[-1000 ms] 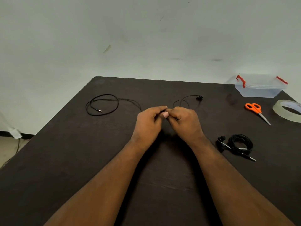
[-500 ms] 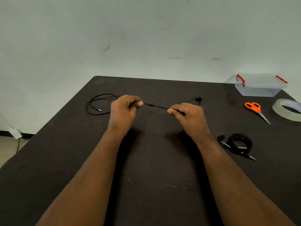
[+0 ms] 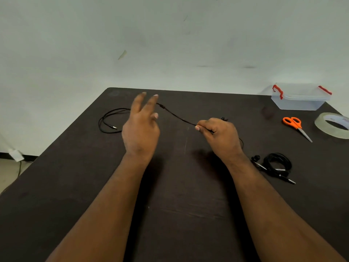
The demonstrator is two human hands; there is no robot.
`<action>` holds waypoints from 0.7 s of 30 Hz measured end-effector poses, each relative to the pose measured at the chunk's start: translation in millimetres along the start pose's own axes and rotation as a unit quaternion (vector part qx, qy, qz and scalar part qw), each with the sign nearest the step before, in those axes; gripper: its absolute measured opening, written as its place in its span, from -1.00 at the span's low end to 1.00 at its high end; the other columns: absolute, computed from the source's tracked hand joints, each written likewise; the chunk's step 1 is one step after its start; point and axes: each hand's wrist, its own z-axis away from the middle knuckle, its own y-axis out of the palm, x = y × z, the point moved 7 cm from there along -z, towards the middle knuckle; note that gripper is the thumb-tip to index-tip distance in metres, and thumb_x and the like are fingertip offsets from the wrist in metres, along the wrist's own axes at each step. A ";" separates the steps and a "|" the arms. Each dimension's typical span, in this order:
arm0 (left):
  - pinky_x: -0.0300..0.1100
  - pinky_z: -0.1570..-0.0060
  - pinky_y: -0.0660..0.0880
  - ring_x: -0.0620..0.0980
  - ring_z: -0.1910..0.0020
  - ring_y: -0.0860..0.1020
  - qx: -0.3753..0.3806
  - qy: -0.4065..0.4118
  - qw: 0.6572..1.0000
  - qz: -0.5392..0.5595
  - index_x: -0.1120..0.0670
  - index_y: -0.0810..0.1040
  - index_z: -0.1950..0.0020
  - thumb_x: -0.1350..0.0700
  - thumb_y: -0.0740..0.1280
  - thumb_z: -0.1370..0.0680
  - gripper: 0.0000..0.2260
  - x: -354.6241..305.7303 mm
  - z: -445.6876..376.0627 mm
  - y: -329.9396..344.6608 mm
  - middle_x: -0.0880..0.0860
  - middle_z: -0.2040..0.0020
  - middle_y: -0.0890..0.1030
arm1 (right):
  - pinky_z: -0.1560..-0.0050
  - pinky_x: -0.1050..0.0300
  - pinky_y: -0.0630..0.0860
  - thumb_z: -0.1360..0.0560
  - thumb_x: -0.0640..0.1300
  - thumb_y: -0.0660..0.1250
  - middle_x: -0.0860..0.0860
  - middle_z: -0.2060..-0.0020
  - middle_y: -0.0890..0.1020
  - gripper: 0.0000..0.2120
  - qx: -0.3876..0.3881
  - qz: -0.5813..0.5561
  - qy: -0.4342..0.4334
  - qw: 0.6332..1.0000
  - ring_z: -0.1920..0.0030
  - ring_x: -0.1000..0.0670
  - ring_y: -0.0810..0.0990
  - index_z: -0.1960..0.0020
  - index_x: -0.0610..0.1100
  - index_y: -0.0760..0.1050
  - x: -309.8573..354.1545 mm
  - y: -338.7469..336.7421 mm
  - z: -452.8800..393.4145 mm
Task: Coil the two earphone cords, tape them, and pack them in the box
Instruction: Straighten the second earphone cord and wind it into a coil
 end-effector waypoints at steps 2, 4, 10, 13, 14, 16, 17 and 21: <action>-0.12 0.08 0.53 -0.10 -0.15 0.54 0.019 0.060 0.992 0.105 -0.04 0.54 -0.29 0.32 0.28 -0.52 -0.59 -29.2 13.8 11.2 -0.07 -0.41 0.40 | 0.39 0.03 0.51 -0.51 -0.05 0.31 0.04 0.42 0.53 -0.83 -0.003 -0.014 -0.007 1.000 0.38 0.01 0.51 0.14 -0.10 0.63 6.5 3.5 -0.5; -0.01 -0.01 0.59 -0.05 -0.19 0.54 0.088 0.057 0.959 0.265 0.03 0.58 -0.25 0.41 0.24 -0.51 -0.59 -43.3 30.3 33.2 -0.10 -0.31 0.48 | 0.41 0.01 0.52 -0.49 -0.03 0.32 0.02 0.39 0.59 -0.82 0.000 -0.019 -0.020 1.000 0.37 -0.02 0.57 0.11 -0.09 0.65 11.5 6.8 -1.1; -0.29 -0.03 0.54 -0.17 0.04 0.61 0.138 0.036 0.956 0.258 0.11 0.67 -0.08 0.21 0.44 -0.48 -0.82 -27.6 26.8 51.0 0.00 0.03 0.67 | 0.35 0.03 0.54 -0.53 0.04 0.28 0.01 0.28 0.66 -0.75 0.007 -0.026 -0.044 0.999 0.27 0.00 0.62 0.00 -0.06 0.66 18.2 7.2 -0.1; -0.41 0.14 0.46 -0.14 0.18 0.58 0.130 0.096 0.968 0.192 0.09 0.69 0.08 0.19 0.47 -0.45 -0.92 -26.4 19.3 45.2 0.01 0.19 0.66 | 0.18 0.09 0.59 -0.44 -0.03 0.43 0.00 0.18 0.69 -0.77 -0.024 -0.064 -0.012 0.998 0.19 0.03 0.65 -0.03 -0.12 0.64 13.0 -0.3 -0.4; -0.43 0.18 0.43 -0.14 0.21 0.56 0.124 0.115 0.970 0.174 0.10 0.69 0.09 0.20 0.46 -0.46 -0.94 -28.0 18.6 44.1 0.01 0.21 0.64 | 0.15 0.12 0.58 -0.42 -0.05 0.46 -0.01 0.17 0.69 -0.75 -0.032 -0.074 -0.009 0.997 0.18 0.04 0.64 -0.04 -0.14 0.64 11.9 -2.7 -0.3; -0.44 0.23 0.37 -0.13 0.25 0.52 0.104 0.135 0.974 0.147 0.13 0.67 0.12 0.22 0.44 -0.47 -0.98 -29.3 15.9 40.4 0.01 0.24 0.61 | 0.18 0.12 0.57 -0.42 -0.07 0.47 -0.01 0.20 0.69 -0.80 -0.027 -0.068 -0.015 0.997 0.20 0.04 0.64 0.02 -0.14 0.65 11.5 -5.5 -0.6; -0.43 0.23 0.37 -0.13 0.25 0.51 0.087 0.131 0.978 0.138 0.14 0.66 0.13 0.22 0.43 -0.48 -0.98 -26.2 13.0 37.4 0.01 0.24 0.60 | 0.20 0.12 0.57 -0.42 -0.07 0.46 0.00 0.21 0.69 -0.82 -0.026 -0.058 -0.014 0.998 0.22 0.04 0.63 0.04 -0.14 0.66 10.0 -6.9 -0.2; -0.45 0.21 0.39 -0.18 0.24 0.49 -0.002 0.019 0.988 0.153 0.14 0.65 0.12 0.24 0.41 -0.49 -0.96 14.2 -5.9 12.5 -0.03 0.22 0.58 | 0.18 0.11 0.59 -0.43 -0.14 0.46 -0.01 0.25 0.69 -0.89 -0.063 -0.089 0.024 0.994 0.24 0.04 0.65 0.08 -0.16 0.68 -7.9 -15.9 1.2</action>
